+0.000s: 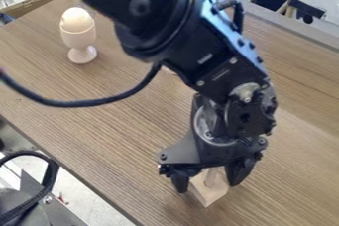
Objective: Removed the cube with a hole
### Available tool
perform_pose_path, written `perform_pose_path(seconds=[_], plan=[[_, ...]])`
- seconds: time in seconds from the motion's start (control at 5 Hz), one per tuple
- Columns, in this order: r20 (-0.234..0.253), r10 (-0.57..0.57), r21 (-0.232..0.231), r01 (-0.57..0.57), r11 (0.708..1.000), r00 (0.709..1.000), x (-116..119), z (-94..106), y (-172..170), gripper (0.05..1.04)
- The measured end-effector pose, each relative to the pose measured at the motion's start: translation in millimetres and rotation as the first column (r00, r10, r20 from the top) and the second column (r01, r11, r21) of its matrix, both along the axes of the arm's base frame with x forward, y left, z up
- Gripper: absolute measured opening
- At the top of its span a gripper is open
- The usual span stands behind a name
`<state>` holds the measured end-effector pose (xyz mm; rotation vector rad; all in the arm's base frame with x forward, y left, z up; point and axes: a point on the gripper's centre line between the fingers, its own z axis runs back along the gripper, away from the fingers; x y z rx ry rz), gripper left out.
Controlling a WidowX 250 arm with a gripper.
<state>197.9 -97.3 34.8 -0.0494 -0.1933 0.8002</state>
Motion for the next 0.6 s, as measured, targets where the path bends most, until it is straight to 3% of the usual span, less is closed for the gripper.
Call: perform_pose_path(seconds=[0.4,0.6], plan=[[-0.006,0.007,-0.007,-0.007,1.0,1.0,8.9,-4.4,-3.5,0.956],[-0.003,0.014,-0.015,-0.014,1.0,1.0,9.3,-5.4,-3.5,0.715]])
